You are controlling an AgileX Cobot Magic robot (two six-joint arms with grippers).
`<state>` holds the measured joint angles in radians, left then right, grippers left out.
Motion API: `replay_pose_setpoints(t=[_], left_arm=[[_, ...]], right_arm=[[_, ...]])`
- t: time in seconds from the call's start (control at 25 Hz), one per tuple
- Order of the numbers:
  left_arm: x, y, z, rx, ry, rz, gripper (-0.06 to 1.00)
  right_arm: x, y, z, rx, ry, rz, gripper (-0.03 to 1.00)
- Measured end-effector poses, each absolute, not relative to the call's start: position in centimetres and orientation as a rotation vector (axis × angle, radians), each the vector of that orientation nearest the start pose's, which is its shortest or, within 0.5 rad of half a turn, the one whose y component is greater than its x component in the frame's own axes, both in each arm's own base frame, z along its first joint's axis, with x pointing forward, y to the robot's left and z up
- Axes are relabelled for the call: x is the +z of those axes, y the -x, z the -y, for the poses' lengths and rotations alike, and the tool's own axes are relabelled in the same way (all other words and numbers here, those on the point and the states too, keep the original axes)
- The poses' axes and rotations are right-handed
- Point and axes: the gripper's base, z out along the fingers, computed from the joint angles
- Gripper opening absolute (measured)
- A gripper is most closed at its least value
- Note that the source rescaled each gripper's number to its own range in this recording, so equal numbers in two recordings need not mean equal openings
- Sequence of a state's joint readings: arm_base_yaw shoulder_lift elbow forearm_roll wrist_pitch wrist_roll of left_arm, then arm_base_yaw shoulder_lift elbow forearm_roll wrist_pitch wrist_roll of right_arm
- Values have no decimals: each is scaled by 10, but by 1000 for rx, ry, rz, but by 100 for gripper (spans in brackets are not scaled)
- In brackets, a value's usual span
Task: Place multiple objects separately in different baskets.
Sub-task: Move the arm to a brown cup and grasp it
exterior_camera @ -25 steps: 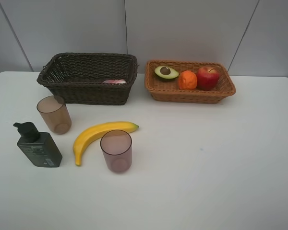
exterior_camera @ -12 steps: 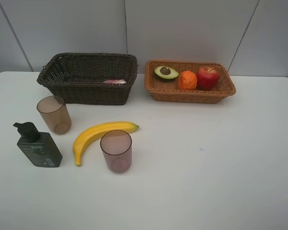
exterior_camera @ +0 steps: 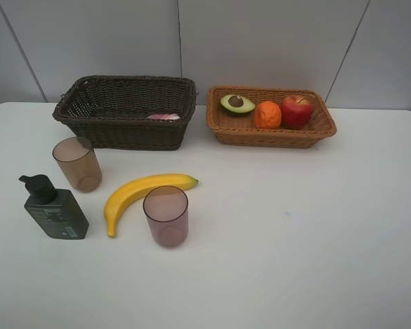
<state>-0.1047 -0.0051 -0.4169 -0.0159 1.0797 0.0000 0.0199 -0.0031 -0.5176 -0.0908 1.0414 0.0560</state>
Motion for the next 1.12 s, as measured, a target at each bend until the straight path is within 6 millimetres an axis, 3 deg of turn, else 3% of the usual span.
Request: replay_pose_setpoints(t=[1.12], left_arm=[[252,-2,1,-79,-112,-2139,100]], right_arm=[[284,7,7,-59,-40,-2001,99]])
